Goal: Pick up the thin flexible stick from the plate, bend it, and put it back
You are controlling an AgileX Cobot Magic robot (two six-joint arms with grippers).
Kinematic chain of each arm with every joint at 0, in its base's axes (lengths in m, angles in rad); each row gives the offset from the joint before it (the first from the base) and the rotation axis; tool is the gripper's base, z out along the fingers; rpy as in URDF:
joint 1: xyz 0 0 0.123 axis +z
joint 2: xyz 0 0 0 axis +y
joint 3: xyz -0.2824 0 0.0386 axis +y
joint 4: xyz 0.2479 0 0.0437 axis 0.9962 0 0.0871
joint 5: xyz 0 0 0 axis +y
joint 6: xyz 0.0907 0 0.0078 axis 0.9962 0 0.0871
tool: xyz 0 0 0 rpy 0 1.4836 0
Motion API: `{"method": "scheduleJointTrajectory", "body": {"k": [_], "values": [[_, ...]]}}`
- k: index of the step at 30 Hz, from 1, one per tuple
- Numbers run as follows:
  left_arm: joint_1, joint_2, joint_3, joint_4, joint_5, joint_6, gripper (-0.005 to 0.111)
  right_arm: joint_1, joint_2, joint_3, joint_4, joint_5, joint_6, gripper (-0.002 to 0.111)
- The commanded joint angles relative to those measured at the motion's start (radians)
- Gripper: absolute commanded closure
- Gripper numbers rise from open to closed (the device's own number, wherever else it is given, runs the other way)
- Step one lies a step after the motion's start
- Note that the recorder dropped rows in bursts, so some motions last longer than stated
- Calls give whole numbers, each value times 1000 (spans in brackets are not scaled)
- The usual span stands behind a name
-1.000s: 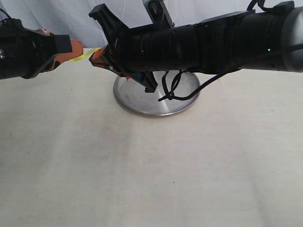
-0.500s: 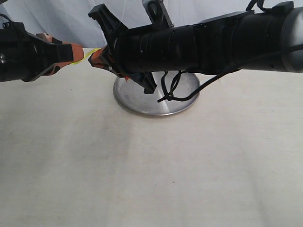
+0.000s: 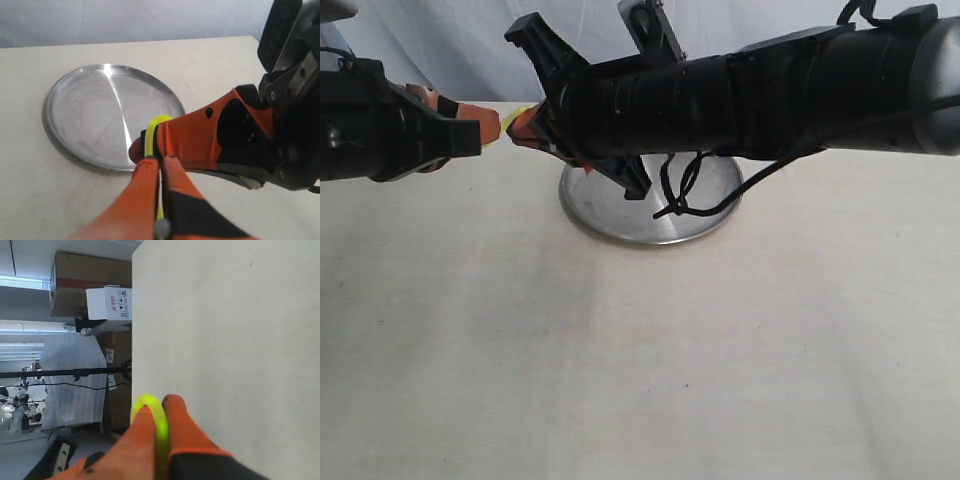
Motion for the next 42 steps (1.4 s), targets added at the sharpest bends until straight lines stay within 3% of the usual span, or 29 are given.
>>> {"method": "scheduleJointTrajectory", "body": {"k": [1,27,37,42], "values": [[-14,48,10,43,108,0,107,-2,-11,-10,33,-9,1,108],[-14,112,10,195,196,-29,107,-2,-11,-10,33,-45,2,108],[-14,112,-20,-5,166,-38,107,-2,-11,-10,33,-95,-47,108],[-14,112,-23,-5,78,-147,107,-2,-11,-10,33,-155,-47,108]]}}
